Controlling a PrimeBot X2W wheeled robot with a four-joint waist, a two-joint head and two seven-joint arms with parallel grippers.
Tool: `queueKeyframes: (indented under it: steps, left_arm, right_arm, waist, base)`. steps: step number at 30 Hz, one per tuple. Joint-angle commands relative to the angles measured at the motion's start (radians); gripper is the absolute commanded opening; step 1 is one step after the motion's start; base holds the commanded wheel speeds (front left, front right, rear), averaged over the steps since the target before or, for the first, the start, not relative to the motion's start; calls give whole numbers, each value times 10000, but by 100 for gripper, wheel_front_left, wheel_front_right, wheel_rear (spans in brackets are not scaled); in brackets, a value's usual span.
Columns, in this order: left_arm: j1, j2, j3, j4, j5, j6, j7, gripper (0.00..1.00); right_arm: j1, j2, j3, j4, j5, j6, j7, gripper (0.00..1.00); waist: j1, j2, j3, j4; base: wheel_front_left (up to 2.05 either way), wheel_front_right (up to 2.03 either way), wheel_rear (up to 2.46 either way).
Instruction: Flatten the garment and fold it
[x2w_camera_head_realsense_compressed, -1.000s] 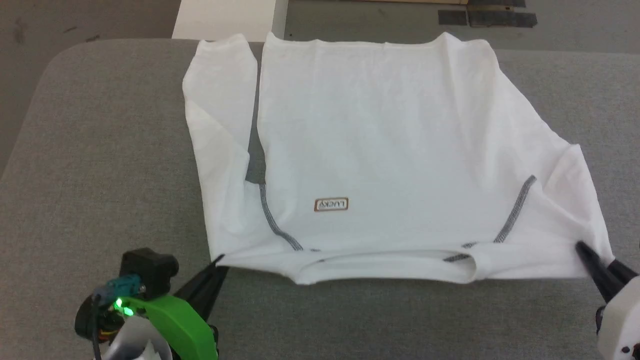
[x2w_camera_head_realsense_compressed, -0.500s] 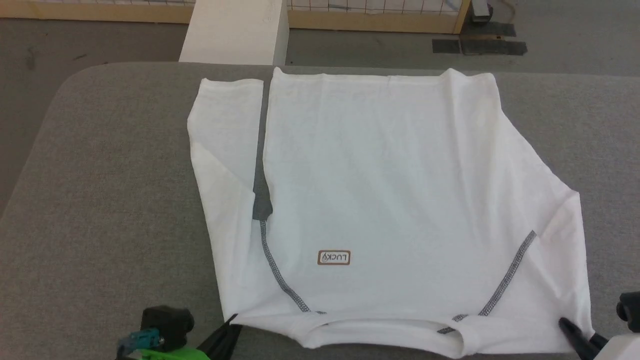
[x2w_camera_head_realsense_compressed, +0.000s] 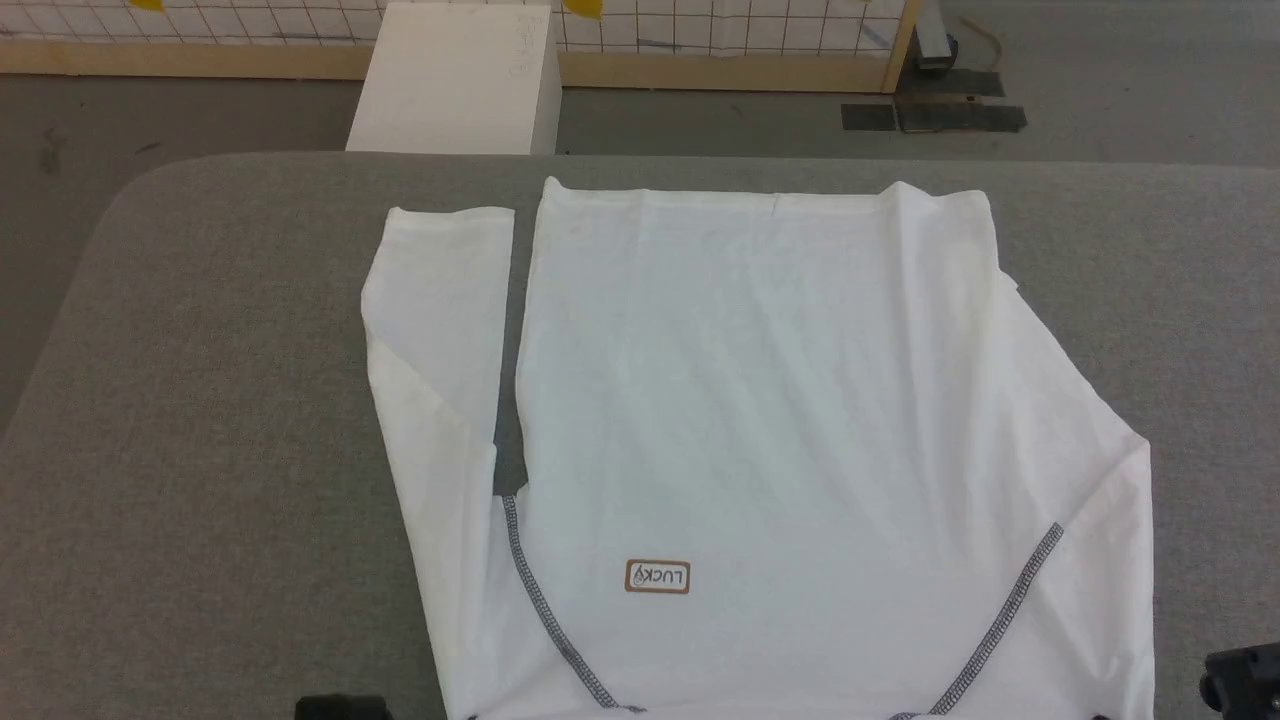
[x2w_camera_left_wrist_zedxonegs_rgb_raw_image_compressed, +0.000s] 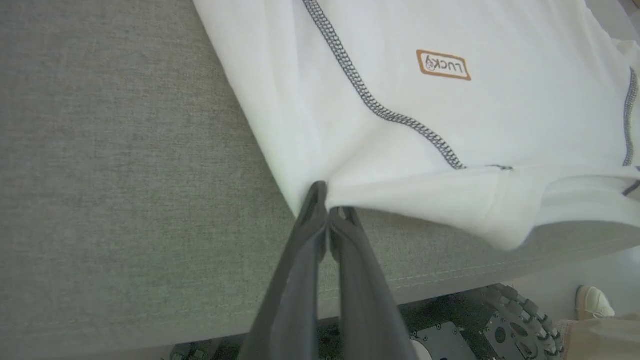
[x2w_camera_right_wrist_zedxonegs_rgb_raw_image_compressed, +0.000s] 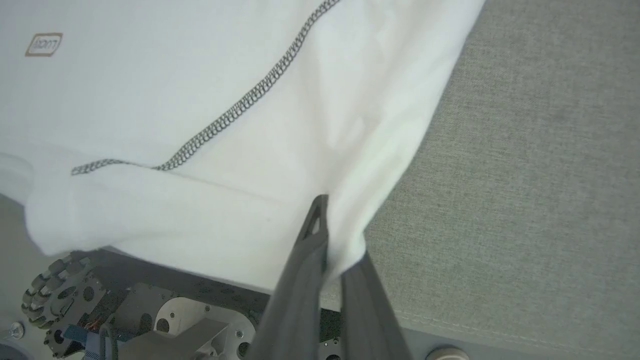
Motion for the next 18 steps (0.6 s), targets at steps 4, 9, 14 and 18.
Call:
queueKeyframes:
  steps: [4,9,14,18]
  left_arm:
    - [-111,-199,-106,438,113,53,-97,0]
    - [-603,-266,-295,1178,159,-176,-3,0]
    - [-1117,-407,-415,1992,64,-426,86,0]
    - [-1365,-571,-400,2539,12,-489,-75,17]
  right_arm:
    - [-119,-82,406,439,-256,-84,-375,0]
    - [-527,-78,982,1365,-380,-84,-870,0]
    - [-953,-55,1332,2335,-394,-84,-1343,0]
    - [-1259,-92,1494,3069,-516,-84,-1807,36]
  waist:
    - [1,0,-25,-40]
    - [1,0,-93,-23]
    - [1,0,-206,-44]
    - [1,0,-284,-105]
  base:
    - [0,0,0]
    - [0,0,0]
    - [0,0,0]
    - [0,0,0]
